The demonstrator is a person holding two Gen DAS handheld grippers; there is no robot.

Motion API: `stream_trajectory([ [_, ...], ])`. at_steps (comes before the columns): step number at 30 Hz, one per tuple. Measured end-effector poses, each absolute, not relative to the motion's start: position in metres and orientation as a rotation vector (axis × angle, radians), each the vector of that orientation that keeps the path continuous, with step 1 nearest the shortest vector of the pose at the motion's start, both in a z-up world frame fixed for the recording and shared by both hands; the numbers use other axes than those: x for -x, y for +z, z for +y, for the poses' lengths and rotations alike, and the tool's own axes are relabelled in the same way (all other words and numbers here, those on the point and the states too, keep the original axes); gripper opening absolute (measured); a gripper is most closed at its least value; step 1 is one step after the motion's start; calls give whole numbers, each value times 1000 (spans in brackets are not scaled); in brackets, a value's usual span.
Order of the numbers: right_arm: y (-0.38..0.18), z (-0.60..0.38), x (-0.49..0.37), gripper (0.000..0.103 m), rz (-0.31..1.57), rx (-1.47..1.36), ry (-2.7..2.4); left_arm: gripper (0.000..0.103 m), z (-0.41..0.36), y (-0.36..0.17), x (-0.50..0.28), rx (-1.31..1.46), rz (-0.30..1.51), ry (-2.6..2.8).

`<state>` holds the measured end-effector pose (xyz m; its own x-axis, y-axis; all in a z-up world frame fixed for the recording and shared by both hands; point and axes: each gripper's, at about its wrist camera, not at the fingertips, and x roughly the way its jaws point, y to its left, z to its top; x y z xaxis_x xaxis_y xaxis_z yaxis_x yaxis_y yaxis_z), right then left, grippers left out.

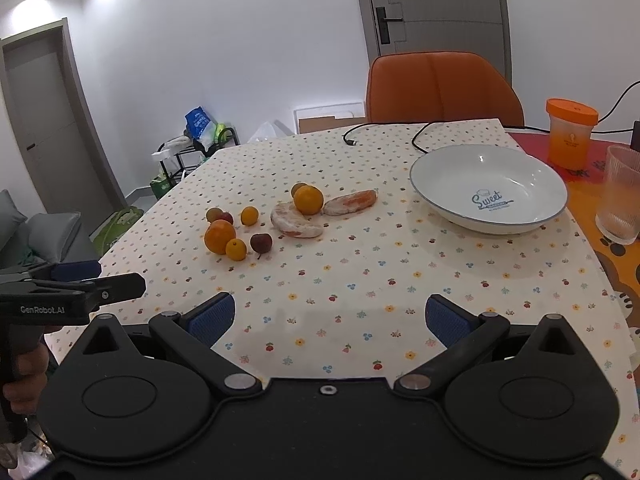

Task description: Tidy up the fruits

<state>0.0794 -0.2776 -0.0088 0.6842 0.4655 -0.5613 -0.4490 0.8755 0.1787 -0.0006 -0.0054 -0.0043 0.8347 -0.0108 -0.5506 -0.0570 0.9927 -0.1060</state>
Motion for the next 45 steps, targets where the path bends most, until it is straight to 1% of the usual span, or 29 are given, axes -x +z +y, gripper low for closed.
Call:
stream_trajectory([
  [13,-14,-278,-88,103,656,-75,559,103,-6,-4,-6,93,581,14],
  [22,-18,-267,-100,103,621,-58,588,103,-1,-11,-20,127,558,-10],
  [27,-23,-263,-109,102,597,-60,607,101,-2,-14,-31,136,534,-24],
  [31,-28,-260,-120,89,615,-79,616,93,-5,-16,-40,136,517,-27],
  [32,-30,-260,-124,88,620,-83,616,92,-5,-17,-43,138,517,-28],
  [35,-33,-257,-130,84,623,-94,636,84,-6,-19,-51,143,517,-25],
  [37,-35,-256,-134,82,620,-102,652,78,-5,-21,-57,150,522,-23],
  [38,-35,-255,-136,81,621,-102,656,76,-5,-23,-60,154,524,-20],
  [40,-37,-253,-140,76,625,-102,667,69,-4,-25,-65,154,530,-12],
  [44,-40,-246,-150,71,636,-99,684,65,0,-30,-76,159,539,1],
  [45,-41,-244,-152,69,639,-98,686,63,1,-31,-79,161,540,4],
])
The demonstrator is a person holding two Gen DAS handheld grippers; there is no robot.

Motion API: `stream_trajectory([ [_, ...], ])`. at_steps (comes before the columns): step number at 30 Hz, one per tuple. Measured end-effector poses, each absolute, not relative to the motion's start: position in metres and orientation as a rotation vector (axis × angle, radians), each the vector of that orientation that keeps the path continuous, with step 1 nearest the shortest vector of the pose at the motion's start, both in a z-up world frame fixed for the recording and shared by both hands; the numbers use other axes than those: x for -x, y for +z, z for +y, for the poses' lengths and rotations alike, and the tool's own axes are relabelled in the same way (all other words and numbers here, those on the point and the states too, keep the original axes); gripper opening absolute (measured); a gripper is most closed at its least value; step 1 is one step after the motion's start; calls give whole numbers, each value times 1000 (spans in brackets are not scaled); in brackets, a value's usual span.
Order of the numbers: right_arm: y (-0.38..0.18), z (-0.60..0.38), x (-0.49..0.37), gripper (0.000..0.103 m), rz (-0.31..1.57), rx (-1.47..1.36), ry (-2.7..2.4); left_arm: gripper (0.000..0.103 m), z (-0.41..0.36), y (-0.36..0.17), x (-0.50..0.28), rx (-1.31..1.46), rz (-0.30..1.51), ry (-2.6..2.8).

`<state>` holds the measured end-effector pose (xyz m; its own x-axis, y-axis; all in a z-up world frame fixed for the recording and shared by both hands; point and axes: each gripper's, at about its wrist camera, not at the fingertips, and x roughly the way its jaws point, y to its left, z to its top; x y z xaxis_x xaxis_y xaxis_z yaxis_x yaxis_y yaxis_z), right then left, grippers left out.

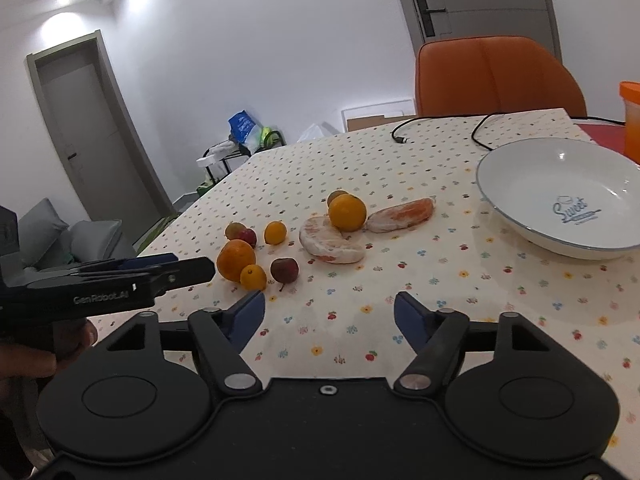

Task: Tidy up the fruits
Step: 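Grasp the large orange with the left tool while the right tool grasps the dark red plum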

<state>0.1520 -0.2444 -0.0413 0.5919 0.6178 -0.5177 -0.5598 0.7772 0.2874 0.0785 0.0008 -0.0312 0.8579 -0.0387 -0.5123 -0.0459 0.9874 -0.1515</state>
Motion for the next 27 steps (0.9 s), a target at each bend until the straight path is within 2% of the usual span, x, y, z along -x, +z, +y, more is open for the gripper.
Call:
stream_trajectory([
  [7,-48,-230,-168,59,656,-94,711,50,11,-39,-94,184,554,25],
  [11,-50,-221,-177,56,670,-90,730,50,13,-40,-101,185,554,25],
  [15,-52,-213,-185,47,687,-95,748,49,14,-43,-109,198,565,7],
  [18,-56,-208,-190,44,701,-98,759,38,17,-48,-116,220,581,7],
  [27,-59,-191,-203,43,718,-91,789,39,23,-51,-116,252,590,-11],
])
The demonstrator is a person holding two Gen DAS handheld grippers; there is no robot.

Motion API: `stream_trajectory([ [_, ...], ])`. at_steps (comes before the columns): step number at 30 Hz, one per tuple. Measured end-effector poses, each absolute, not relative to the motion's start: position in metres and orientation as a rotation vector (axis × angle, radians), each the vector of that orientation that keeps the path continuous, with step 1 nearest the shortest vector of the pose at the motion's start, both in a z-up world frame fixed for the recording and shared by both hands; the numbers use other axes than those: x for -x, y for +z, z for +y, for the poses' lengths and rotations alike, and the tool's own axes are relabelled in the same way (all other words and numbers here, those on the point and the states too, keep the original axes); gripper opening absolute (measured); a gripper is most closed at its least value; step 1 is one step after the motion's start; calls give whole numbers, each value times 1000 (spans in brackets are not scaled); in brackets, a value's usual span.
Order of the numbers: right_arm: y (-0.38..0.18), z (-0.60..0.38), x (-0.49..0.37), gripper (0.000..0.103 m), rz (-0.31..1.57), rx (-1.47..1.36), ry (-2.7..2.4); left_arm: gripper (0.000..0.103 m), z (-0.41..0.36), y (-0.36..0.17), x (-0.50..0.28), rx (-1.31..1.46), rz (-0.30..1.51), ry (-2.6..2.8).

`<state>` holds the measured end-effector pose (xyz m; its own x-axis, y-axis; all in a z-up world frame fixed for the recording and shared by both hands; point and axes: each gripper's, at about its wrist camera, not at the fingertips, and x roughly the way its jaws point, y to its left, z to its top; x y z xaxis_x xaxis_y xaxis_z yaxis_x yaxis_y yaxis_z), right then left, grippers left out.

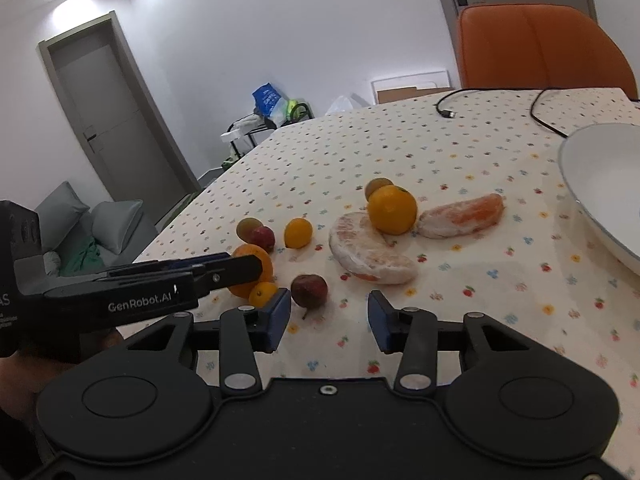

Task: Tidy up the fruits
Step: 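Grasp the large orange with the left tool while the right tool grasps the dark red plum, then carry the orange into the white bowl with the left tool while the right tool drops the plum there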

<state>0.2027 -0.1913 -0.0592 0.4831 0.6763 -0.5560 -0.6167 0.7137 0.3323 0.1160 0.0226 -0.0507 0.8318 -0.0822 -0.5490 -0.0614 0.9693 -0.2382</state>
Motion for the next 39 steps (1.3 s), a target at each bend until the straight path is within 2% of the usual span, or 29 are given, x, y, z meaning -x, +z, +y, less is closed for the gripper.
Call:
stream_trajectory([
  [15,-67,-168,-216,38,745,-72,830,38,40,-46,-94,263,559,63],
  [19,-70,-164,-216,23,741,-65,836,38,40,-44,-90,263,552,70],
  [39,-48,-216,-198,22,656,-129,787,38,4,-25,-83,220,487,-12],
])
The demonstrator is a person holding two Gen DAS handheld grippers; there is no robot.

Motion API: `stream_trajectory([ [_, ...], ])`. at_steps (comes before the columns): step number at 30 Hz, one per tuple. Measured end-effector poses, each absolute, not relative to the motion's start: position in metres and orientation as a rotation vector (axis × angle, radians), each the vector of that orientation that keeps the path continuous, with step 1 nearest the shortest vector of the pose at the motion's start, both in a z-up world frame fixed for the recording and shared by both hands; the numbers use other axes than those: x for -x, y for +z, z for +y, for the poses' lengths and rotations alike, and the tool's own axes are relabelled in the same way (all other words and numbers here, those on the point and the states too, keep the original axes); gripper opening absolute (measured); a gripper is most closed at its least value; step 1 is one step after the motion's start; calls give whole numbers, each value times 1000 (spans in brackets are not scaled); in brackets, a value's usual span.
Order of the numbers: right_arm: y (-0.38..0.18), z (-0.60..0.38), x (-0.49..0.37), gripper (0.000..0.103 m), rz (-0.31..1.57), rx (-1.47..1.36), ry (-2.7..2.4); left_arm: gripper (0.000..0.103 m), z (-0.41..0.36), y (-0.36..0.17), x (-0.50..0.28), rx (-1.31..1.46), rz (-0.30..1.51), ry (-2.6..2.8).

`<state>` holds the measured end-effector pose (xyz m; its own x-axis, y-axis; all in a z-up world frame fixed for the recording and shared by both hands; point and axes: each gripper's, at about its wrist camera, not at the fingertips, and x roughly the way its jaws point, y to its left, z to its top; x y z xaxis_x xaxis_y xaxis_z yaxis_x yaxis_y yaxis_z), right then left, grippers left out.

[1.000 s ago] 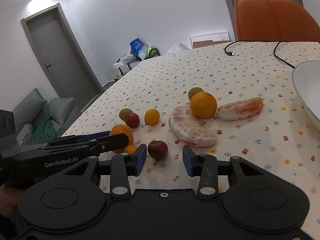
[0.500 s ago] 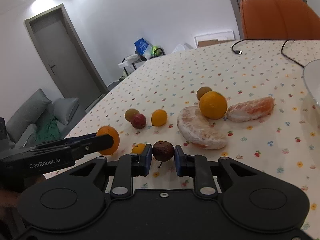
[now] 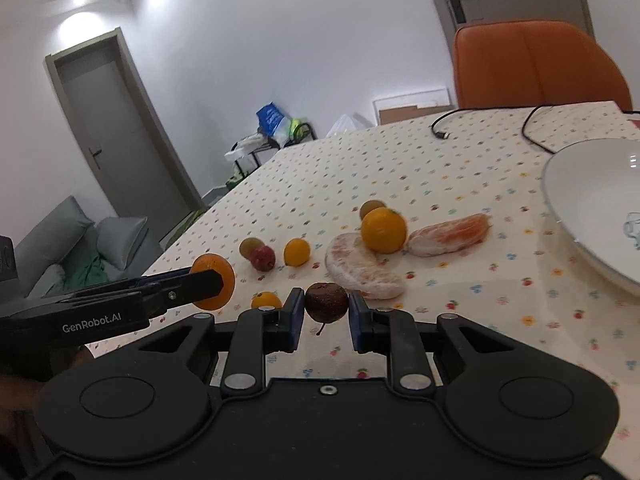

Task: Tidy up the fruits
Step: 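Carry the orange into the white bowl with the left tool while the right tool drops the plum there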

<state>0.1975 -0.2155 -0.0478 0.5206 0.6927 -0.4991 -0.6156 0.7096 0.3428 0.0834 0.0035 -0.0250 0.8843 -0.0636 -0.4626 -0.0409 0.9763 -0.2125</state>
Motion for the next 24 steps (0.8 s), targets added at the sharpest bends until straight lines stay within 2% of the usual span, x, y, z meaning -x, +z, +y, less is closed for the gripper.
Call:
stream_trajectory([
  [24,-43,-311,-206,22,574,-205,575,38,-95,-13,-139,94,492,-210],
])
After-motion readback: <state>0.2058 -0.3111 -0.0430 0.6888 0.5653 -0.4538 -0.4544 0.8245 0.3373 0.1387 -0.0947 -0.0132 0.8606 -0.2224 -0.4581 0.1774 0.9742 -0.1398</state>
